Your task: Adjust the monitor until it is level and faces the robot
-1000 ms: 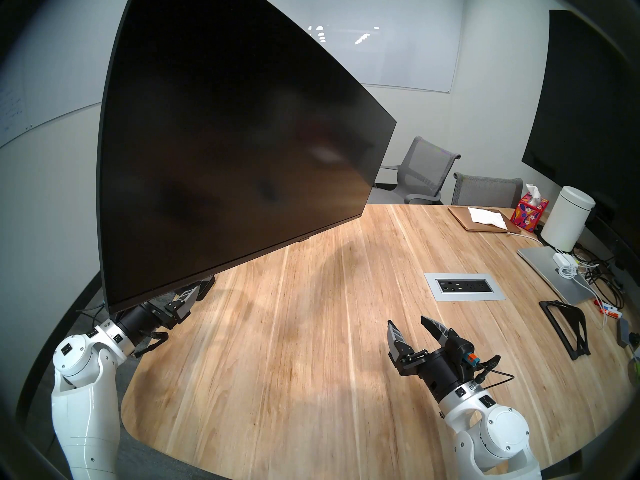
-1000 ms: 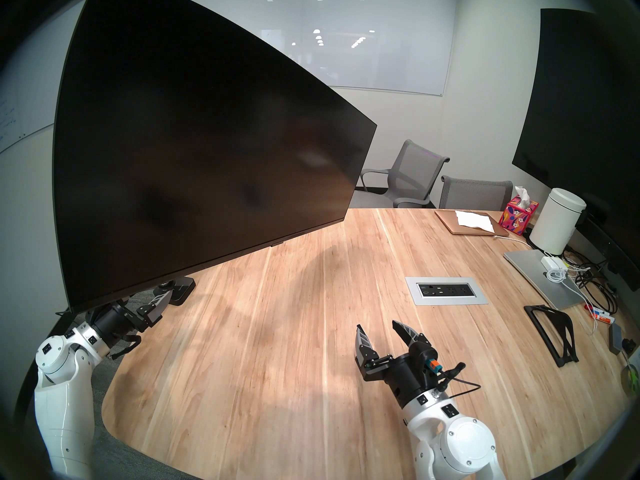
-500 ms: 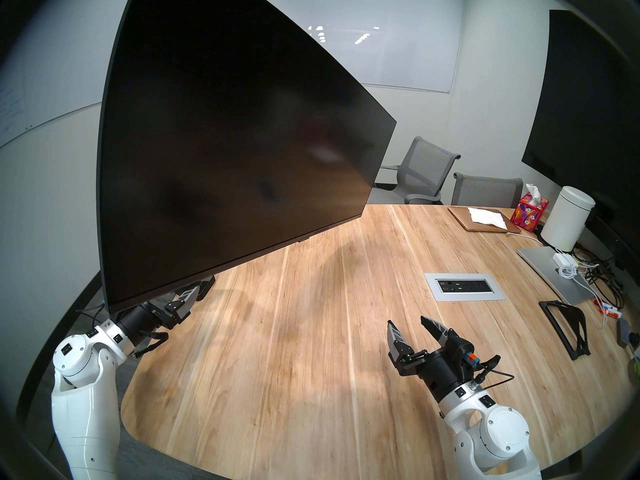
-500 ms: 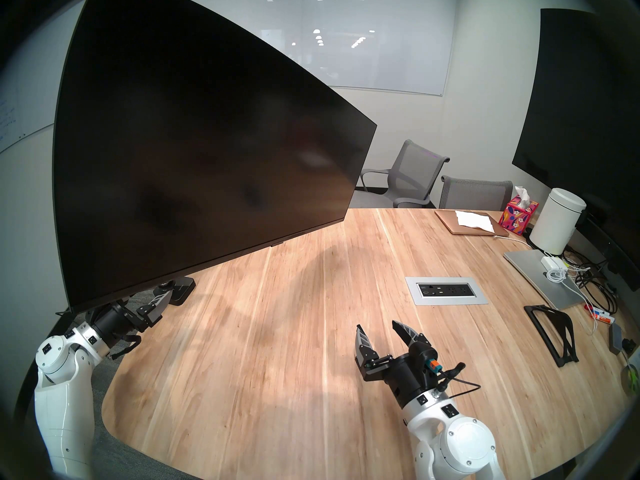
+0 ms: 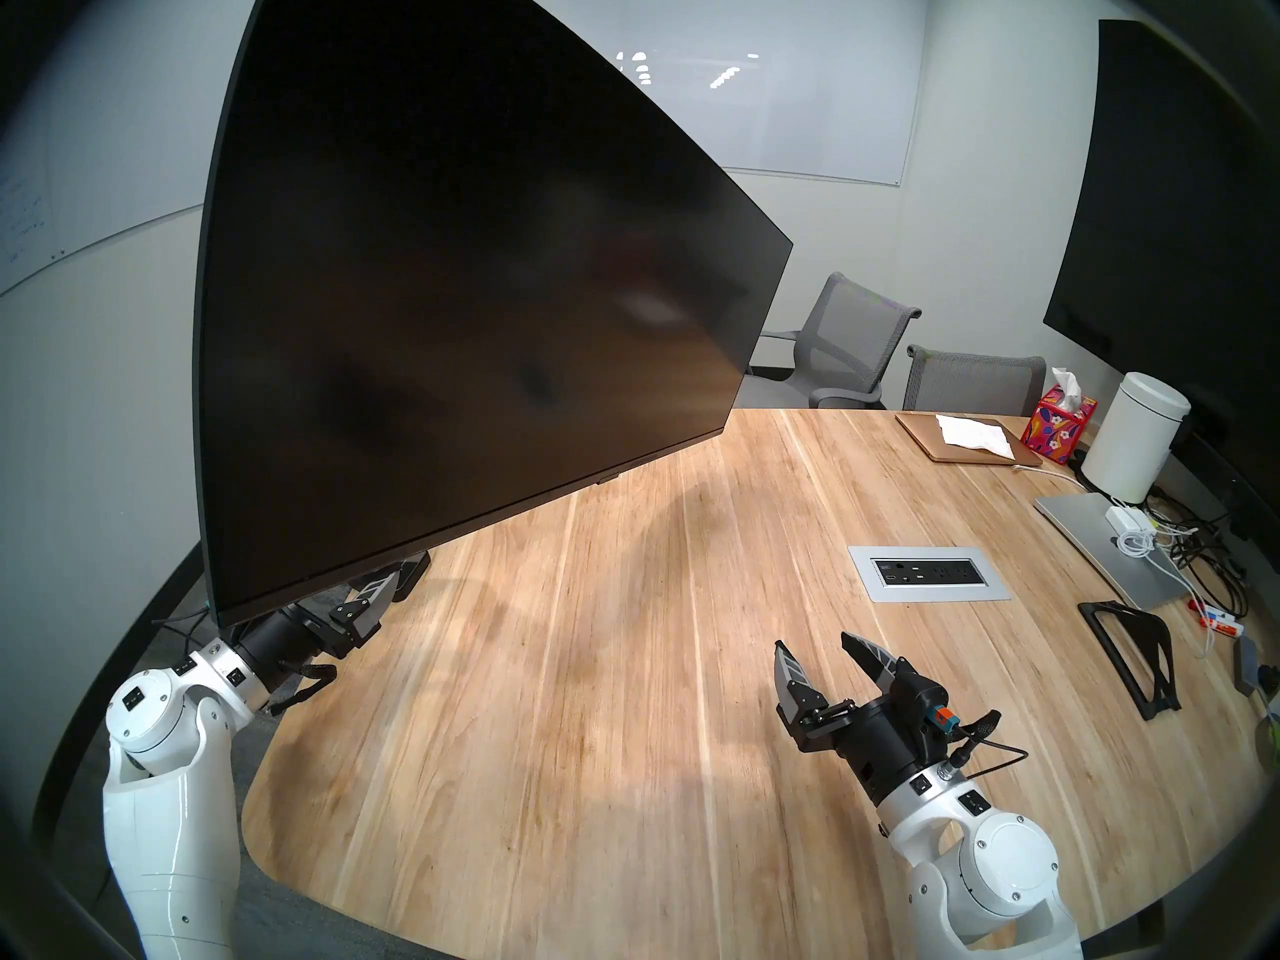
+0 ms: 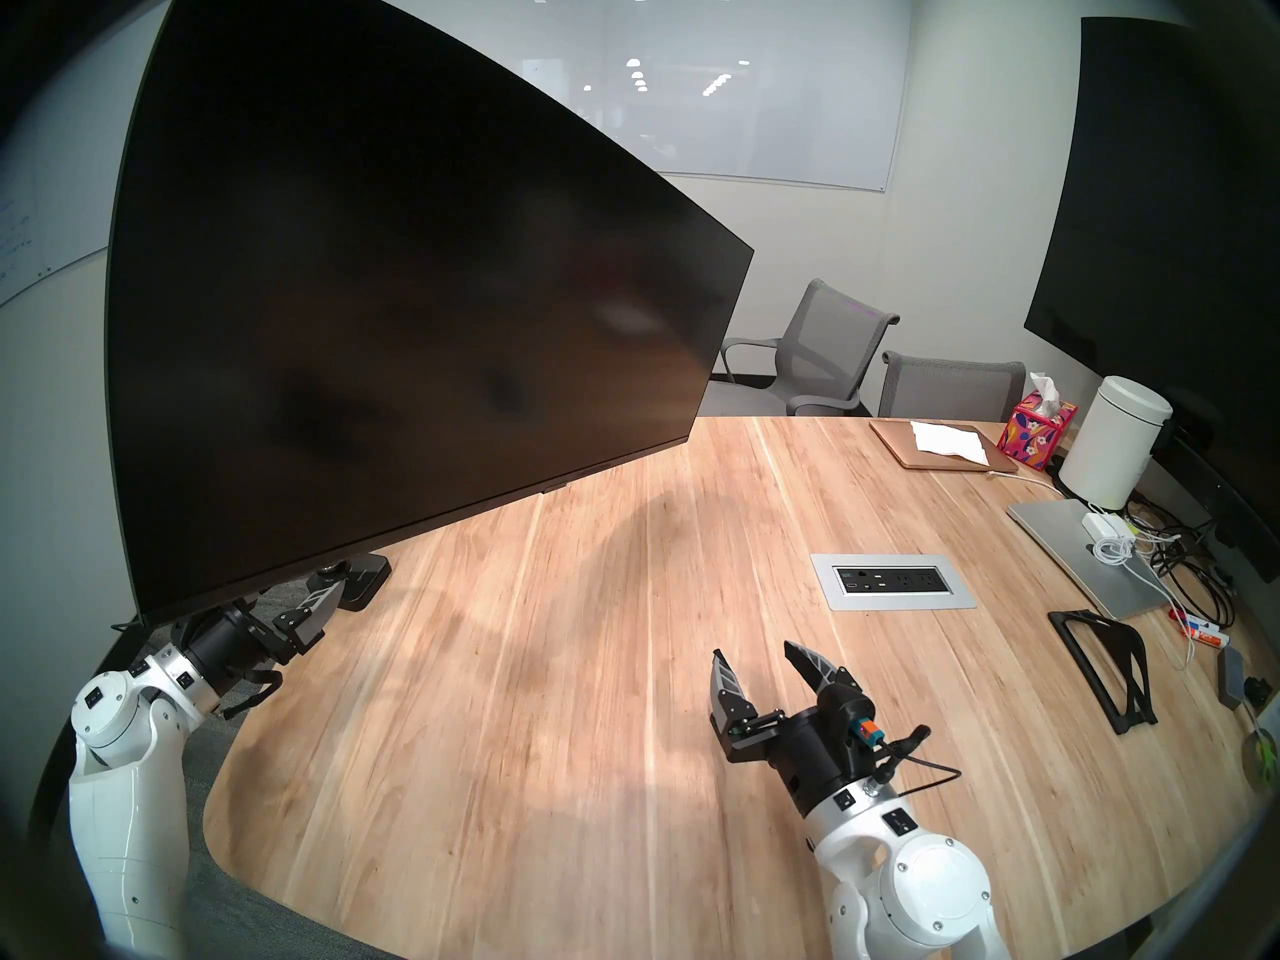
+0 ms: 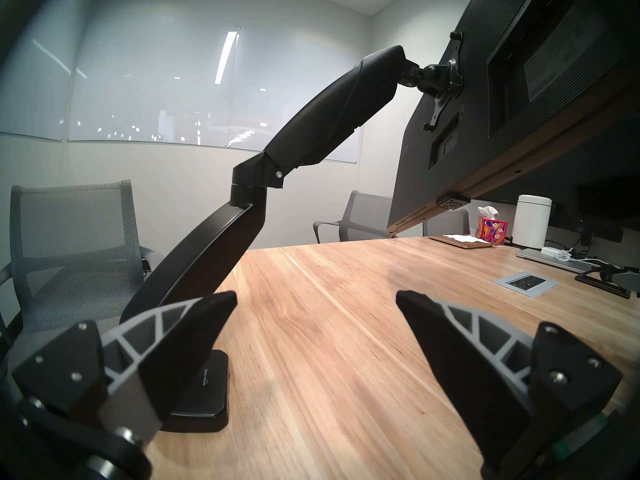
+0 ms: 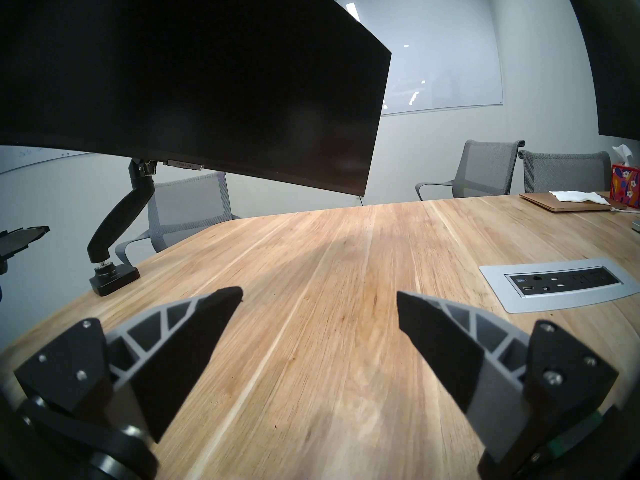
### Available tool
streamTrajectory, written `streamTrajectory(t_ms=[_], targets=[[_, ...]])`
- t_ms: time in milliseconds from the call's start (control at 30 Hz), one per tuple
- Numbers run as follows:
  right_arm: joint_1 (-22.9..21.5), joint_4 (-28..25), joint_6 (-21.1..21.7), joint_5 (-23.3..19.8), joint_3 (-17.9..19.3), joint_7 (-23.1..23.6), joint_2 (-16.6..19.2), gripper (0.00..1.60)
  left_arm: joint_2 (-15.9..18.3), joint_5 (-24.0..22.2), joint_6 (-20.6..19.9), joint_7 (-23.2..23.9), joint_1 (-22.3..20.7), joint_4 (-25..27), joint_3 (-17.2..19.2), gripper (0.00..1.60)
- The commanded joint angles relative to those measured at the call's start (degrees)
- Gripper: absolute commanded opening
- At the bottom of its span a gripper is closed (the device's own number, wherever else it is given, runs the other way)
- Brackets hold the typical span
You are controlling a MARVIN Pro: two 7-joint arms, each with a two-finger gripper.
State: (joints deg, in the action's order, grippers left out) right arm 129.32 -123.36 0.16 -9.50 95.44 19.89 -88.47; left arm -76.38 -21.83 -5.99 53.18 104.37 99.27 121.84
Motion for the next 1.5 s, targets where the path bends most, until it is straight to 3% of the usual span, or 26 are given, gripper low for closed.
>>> streamTrajectory(t_ms=[0, 567, 1100, 1467], targets=[[-0.1, -1.0, 0.0, 0.1, 0.1, -0.1, 0.0, 1.6, 0.0, 0.0, 0.0, 0.0, 0.0, 0.7, 0.0, 1.6], [-0.1, -1.0, 0.0, 0.1, 0.1, 0.0, 0.0, 1.6, -0.3, 0.0, 0.5, -0.1, 0.3, 0.9, 0.2, 1.6], [-0.1, -1.0, 0.0, 0.1, 0.1, 0.0, 0.0, 1.6, -2.1, -1.9, 0.2, 4.0, 7.2, 7.3, 3.7, 1.6], [-0.1, -1.0, -0.1, 0.1, 0.1, 0.1, -0.1, 1.6, -3.3, -7.1, -3.9, 10.1, 12.5, 14.3, 8.3, 1.6]])
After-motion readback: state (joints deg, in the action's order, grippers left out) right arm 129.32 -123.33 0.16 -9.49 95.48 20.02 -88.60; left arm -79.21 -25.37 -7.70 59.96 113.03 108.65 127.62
